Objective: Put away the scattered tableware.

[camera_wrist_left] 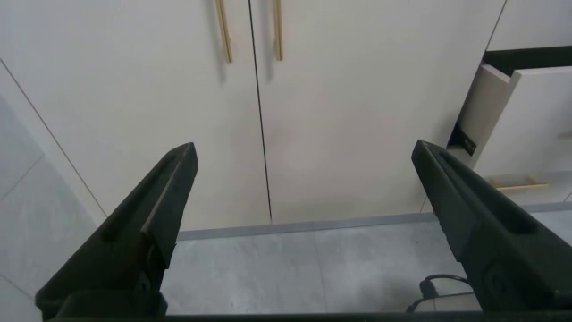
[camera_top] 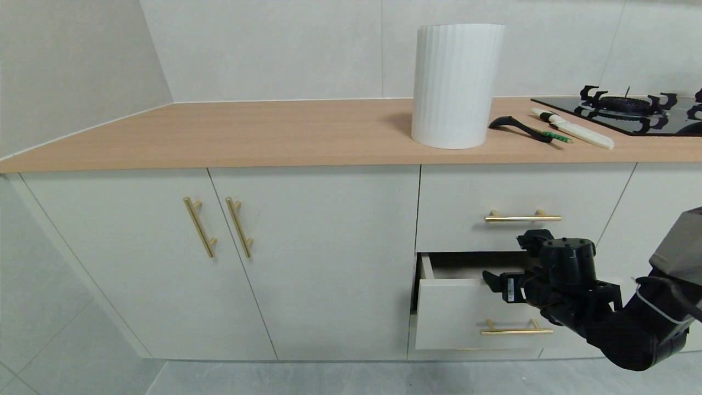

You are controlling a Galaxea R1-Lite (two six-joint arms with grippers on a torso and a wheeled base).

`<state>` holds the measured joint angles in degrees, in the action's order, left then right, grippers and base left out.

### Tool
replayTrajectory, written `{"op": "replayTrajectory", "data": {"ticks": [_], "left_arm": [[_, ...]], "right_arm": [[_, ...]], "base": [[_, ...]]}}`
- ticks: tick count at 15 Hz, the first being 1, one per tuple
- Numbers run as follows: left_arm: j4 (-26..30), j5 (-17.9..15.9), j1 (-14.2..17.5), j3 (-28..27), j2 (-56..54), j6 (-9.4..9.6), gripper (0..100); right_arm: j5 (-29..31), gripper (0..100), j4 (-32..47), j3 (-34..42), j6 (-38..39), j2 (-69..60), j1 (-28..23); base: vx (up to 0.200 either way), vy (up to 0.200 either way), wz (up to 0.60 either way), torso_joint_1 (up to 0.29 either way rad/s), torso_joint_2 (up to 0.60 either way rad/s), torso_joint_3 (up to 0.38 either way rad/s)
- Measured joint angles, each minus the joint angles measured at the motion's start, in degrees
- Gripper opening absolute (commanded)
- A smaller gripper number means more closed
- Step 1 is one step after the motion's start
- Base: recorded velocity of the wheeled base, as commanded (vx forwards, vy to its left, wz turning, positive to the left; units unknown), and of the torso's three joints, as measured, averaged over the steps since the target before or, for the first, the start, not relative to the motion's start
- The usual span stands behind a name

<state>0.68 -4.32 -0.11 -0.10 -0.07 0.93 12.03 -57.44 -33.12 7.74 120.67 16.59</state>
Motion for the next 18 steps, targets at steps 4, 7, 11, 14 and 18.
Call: {"op": "replayTrajectory", "data": {"ticks": [4,7,11,14,18], "left_arm": [[0.00,0.00,0.00,0.00,0.00,0.00,100],[0.00,0.02,0.01,0.00,0.00,0.00,100],[0.00,0.00,0.04,0.00,0.00,-0.02,100],[0.02,0.00,0.01,-0.01,0.00,-0.02,100],[0.02,0.00,0.00,-0.01,0.00,-0.02,100]], "right_arm": [[-1.33,100,12.56,0.27,-1.26,-4.33,0.00],[-2.68,100,21.48,0.16,-3.50,-8.69,-0.04],[-5.39,100,35.02,-0.26,-7.96,-13.86,0.02],[-6.46,100,41.24,-1.63,-8.31,-17.20,0.07],[-6.49,100,47.97,-2.21,-10.80,-20.29,0.20]], "base": [[0.000,0.000,0.00,0.000,0.00,0.000],[0.000,0.000,0.00,0.000,0.00,0.000],[0.000,0.000,0.00,0.000,0.00,0.000],[0.000,0.000,0.00,0.000,0.00,0.000],[0.000,0.000,0.00,0.000,0.00,0.000]]}}
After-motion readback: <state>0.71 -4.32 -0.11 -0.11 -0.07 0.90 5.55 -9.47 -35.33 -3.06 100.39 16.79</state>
